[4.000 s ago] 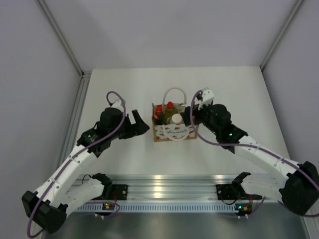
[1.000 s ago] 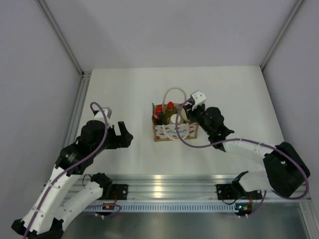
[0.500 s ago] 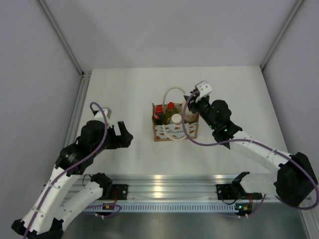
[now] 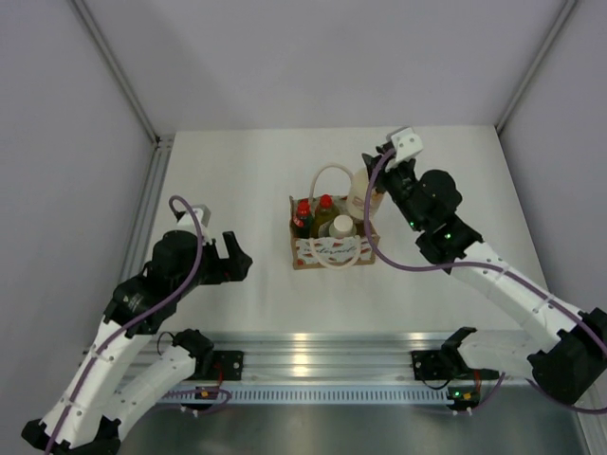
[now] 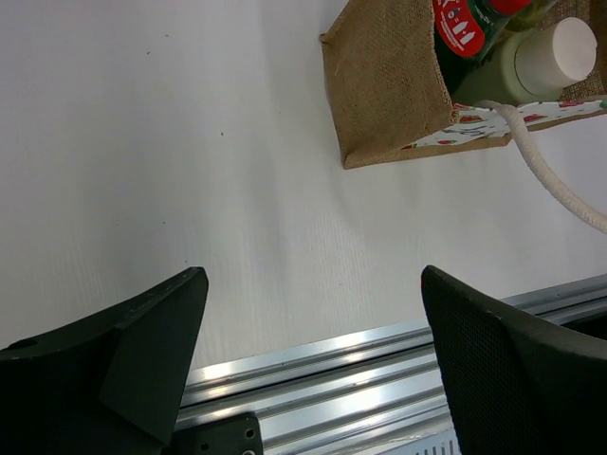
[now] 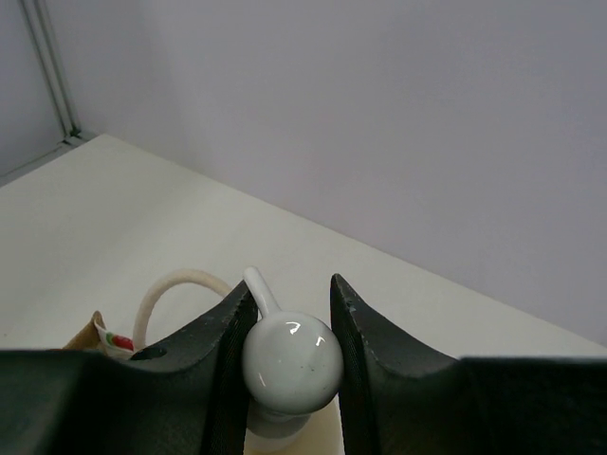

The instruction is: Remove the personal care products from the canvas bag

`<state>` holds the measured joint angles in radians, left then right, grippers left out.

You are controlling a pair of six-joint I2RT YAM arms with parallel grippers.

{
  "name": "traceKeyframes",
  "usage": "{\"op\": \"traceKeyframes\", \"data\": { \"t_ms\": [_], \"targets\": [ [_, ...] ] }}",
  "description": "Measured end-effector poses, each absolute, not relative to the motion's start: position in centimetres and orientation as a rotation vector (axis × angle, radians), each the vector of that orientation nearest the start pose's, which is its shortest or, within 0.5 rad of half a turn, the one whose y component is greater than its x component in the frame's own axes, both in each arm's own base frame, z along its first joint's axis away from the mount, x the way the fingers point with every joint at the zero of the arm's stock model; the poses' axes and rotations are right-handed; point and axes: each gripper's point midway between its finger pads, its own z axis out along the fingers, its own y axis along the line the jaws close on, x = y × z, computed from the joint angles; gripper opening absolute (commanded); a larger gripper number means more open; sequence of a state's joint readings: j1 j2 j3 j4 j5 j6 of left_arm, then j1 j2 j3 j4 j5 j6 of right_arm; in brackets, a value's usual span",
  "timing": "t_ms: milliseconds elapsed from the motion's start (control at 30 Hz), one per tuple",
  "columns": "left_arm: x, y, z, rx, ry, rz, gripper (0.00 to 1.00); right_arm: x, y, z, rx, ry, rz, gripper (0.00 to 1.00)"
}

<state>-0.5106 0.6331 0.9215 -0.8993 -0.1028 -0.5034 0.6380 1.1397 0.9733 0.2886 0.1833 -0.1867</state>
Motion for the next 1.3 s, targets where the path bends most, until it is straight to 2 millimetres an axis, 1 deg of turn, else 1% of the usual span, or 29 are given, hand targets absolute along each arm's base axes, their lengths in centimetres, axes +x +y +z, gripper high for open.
{"op": "traceKeyframes", "data": {
  "t_ms": [100,200,233,433,500,567,633,667,767,900,1067,1133,1200,1300],
  "targets": [
    [18.1,-10.3,22.5,-0.053,2.207,-0.463,0.98,35.1,20.2,38.2,-0.412,1.356,0.205,0.00],
    [18.1,-10.3,22.6,-0.055,2.203,-0.463,0.98,35.2,19.0,39.6,-0.384,1.342,0.157,0.00],
    [18.1,-10.3,22.6,-0.055,2.201,-0.464,0.98,35.3,18.7,39.8,-0.376,1.341,0.145,0.00],
    [18.0,-10.1,22.8,-0.064,2.186,-0.464,0.98,36.2,16.0,39.6,-0.329,1.367,0.058,0.00],
    [18.0,-10.0,22.9,-0.066,2.181,-0.465,0.98,36.8,14.4,39.4,-0.296,1.381,0.029,0.00],
    [18.0,-10.0,23.0,-0.070,2.178,-0.466,0.98,37.4,12.3,38.9,-0.254,1.395,-0.006,0.00],
    [18.0,-10.0,23.0,-0.071,2.177,-0.464,0.98,37.7,10.5,37.8,-0.219,1.409,-0.040,0.00],
    [18.0,-10.0,23.0,-0.072,2.177,-0.463,0.98,37.9,9.7,36.8,-0.204,1.424,-0.060,0.00],
    [18.0,-10.0,23.0,-0.073,2.177,-0.463,0.98,38.3,7.9,33.1,-0.178,1.472,-0.113,0.00],
    [18.0,-10.0,23.0,-0.075,2.177,-0.464,0.98,38.6,7.1,27.4,-0.198,1.563,-0.179,0.00],
    [18.0,-10.0,23.0,-0.076,2.176,-0.466,0.98,39.9,6.3,22.3,-0.190,1.635,-0.233,0.00],
    [17.9,-9.9,23.1,-0.077,2.171,-0.468,0.98,39.9,6.0,20.6,-0.185,1.660,-0.249,0.00],
    [17.8,-9.9,23.2,-0.078,2.165,-0.472,0.98,39.9,5.8,19.3,-0.181,1.675,-0.257,0.00],
    [17.8,-9.9,23.2,-0.080,2.164,-0.473,0.98,40.0,5.7,19.7,-0.159,1.648,-0.252,0.00]
  ]
}}
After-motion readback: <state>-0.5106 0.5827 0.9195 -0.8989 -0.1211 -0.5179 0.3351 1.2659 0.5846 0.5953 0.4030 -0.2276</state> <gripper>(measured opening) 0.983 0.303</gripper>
